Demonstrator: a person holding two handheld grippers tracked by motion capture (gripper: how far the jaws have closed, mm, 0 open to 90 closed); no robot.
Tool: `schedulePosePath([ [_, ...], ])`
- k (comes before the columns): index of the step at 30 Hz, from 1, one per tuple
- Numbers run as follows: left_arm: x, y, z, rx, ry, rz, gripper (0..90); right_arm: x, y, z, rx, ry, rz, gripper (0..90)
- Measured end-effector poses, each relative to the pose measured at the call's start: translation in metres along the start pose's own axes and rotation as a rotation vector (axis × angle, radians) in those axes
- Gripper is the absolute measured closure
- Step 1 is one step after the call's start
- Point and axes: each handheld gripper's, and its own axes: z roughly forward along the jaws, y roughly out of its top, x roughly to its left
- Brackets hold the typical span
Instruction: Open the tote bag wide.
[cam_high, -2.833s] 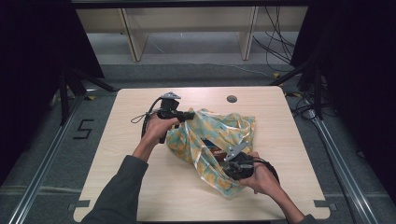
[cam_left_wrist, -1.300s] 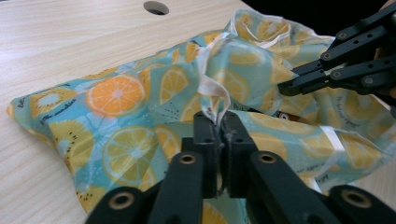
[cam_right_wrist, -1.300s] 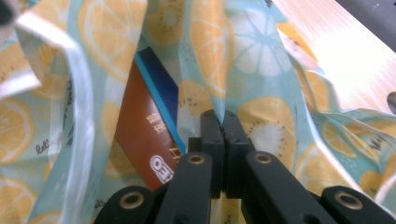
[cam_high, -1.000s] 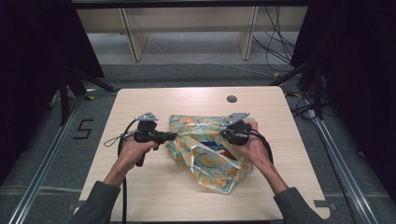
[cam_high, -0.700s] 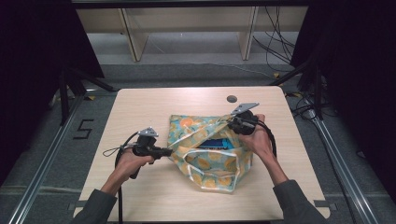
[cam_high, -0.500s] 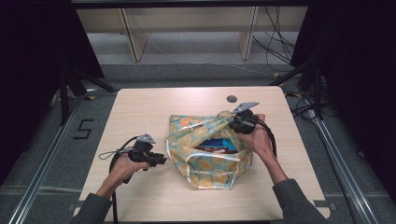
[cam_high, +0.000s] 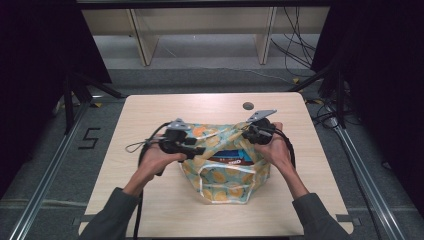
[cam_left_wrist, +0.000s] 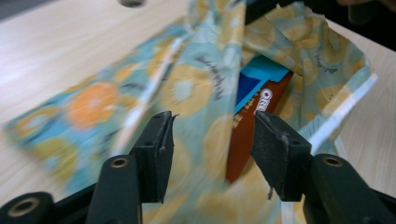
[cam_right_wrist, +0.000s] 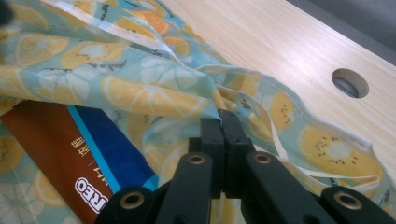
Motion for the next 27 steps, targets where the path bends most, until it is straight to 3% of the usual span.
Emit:
schedulePosePath([
  [1,-0.003,0.006,0.019,0.059,-0.016,0.018,45.1,0.0,0.0,-0.001,0.004,0.008,0.009,90.0],
  [4,-0.007,0.012,0.047,0.119,0.024,0.027,31.6,-0.002,0.001,-0.006,0.004,0.024,0.01,90.0],
  [6,-0.007,0.013,0.059,0.143,0.019,0.035,30.6,-0.002,0.001,-0.007,-0.011,0.021,0.024,90.0],
  [7,-0.005,0.014,0.062,0.152,0.016,0.064,33.3,-0.003,0.001,-0.008,-0.008,0.026,0.02,90.0],
  [8,-0.007,0.015,0.066,0.128,0.041,0.073,45.1,-0.004,0.001,-0.009,-0.002,0.035,0.011,90.0],
  [9,-0.005,0.018,0.067,0.146,0.068,0.115,56.9,-0.004,0.001,-0.008,-0.006,0.036,0.009,90.0],
  [10,-0.002,0.021,0.068,0.14,0.084,0.121,66.8,-0.004,0.0,-0.008,0.001,0.037,0.011,90.0],
  [11,0.004,0.024,0.067,0.129,0.089,0.135,75.5,-0.002,-0.001,-0.005,-0.03,0.026,0.035,90.0],
  [12,0.008,0.027,0.067,0.097,0.099,0.096,82.5,-0.002,-0.001,-0.006,-0.016,0.029,0.03,90.0],
  [13,0.013,0.031,0.067,0.091,0.106,0.092,85.5,-0.001,-0.001,-0.007,-0.011,0.043,0.035,88.7],
  [17,0.032,0.041,0.068,0.074,0.099,0.021,88.1,0.014,-0.001,-0.019,-0.042,0.034,0.027,73.3],
  [19,0.038,0.044,0.07,0.071,0.089,-0.011,88.1,0.023,0.001,-0.025,-0.111,0.052,-0.021,72.7],
  [21,0.044,0.047,0.072,0.07,0.059,-0.042,88.1,0.043,0.003,-0.029,-0.112,0.099,-0.047,78.9],
  [22,0.046,0.048,0.072,0.079,0.054,-0.036,88.2,0.052,0.004,-0.025,-0.077,0.13,-0.089,84.8],
  [24,0.047,0.049,0.075,0.072,0.052,-0.07,88.4,0.065,0.001,-0.011,-0.035,0.189,-0.11,90.0],
  [25,0.048,0.05,0.076,0.087,0.06,-0.071,88.4,0.071,-0.001,-0.003,0.016,0.226,-0.114,90.0],
  [27,0.054,0.052,0.078,0.087,0.045,-0.092,88.4,0.084,-0.004,0.01,0.057,0.292,-0.133,90.0],
])
